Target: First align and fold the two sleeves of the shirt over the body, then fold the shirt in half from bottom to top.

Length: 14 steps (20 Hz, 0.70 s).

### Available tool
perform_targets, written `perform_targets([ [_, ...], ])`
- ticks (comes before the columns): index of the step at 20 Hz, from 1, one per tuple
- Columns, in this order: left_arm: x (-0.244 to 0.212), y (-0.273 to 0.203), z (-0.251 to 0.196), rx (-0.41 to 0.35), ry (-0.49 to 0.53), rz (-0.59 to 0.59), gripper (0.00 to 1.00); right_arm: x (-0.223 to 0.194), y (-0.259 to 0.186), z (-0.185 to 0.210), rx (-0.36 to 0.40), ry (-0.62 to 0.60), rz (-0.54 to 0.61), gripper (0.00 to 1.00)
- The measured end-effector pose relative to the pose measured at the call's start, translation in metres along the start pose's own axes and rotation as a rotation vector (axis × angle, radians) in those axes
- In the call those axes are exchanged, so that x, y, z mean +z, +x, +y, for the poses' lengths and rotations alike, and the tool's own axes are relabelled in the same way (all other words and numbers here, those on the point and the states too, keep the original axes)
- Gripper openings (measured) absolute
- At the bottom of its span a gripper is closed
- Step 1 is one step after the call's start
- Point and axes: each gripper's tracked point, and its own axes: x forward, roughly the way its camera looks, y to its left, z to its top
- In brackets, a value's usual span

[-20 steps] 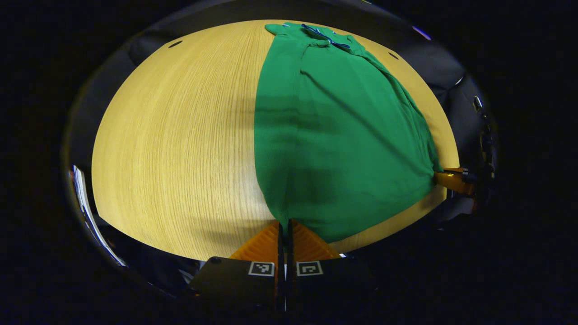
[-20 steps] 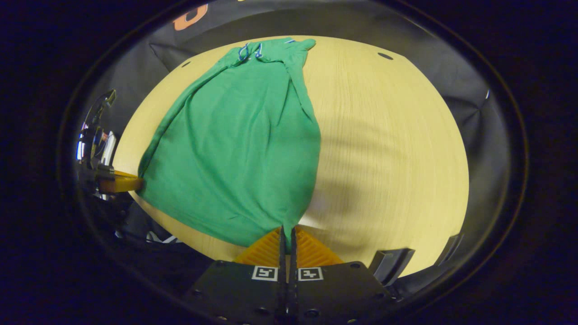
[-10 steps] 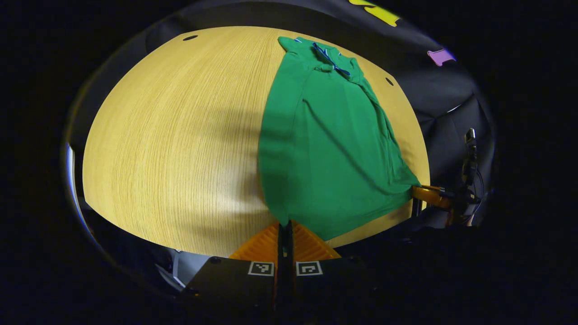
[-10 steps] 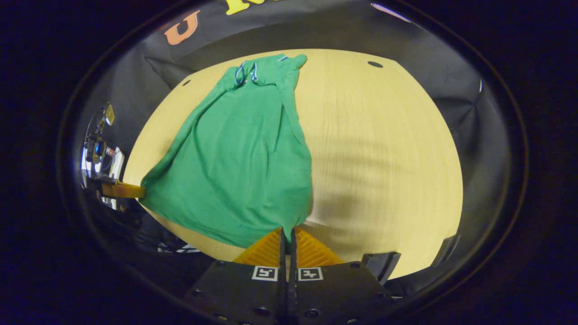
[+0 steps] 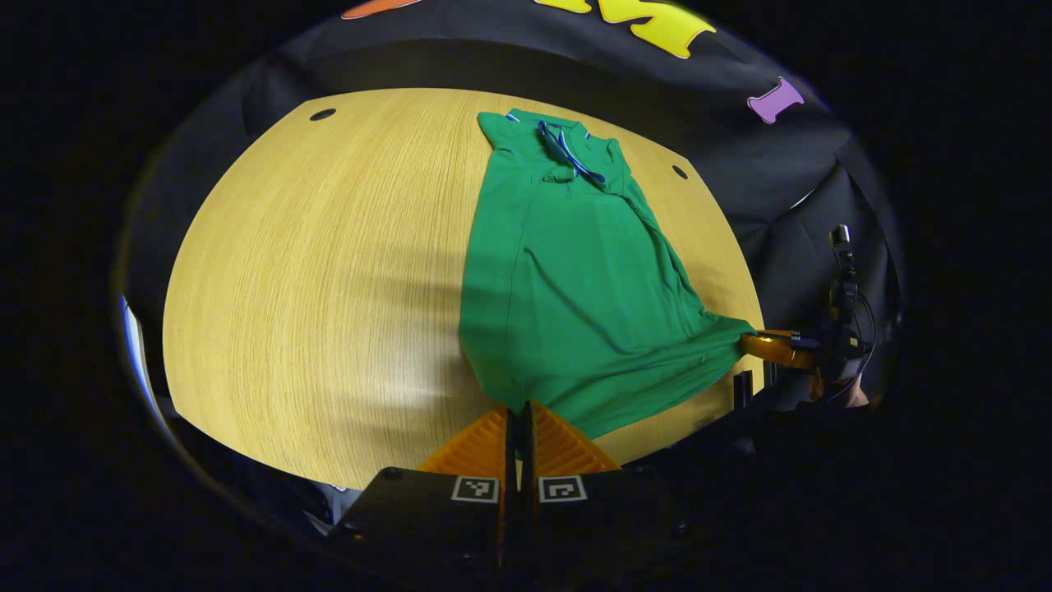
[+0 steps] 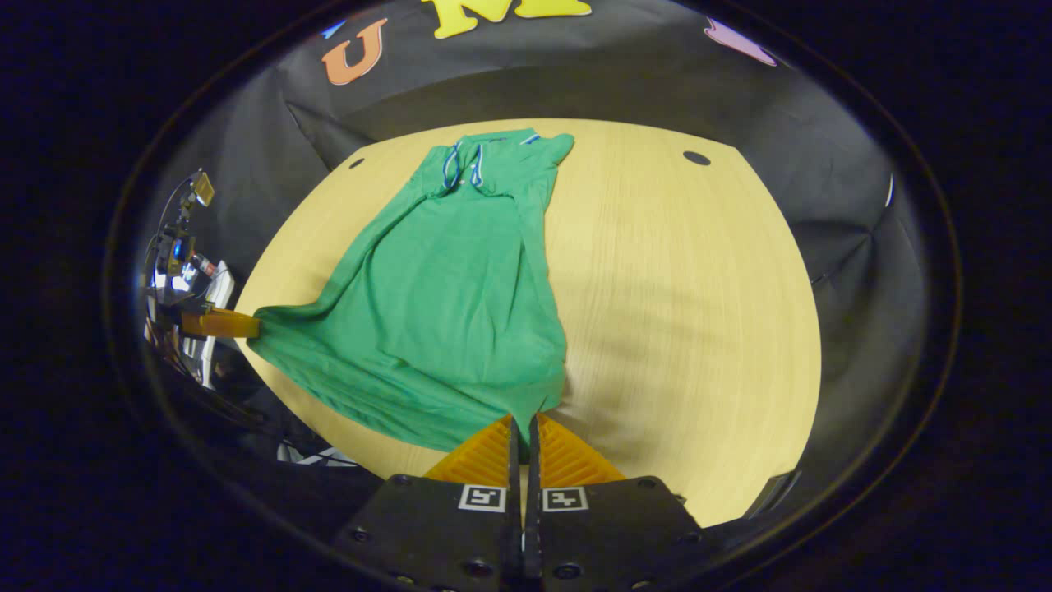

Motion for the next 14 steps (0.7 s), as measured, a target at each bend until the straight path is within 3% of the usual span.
perform_targets([
  [6,0.064,-0.006,0.002,-0.031,-0.056,-0.111,0.04,0.062,-0.016,-0.002,0.022,0.006,-0.093,0.01],
  [14,0.161,-0.01,0.007,-0.027,-0.031,-0.251,0.04,0.155,-0.023,-0.005,-0.006,-0.015,-0.218,0.01],
])
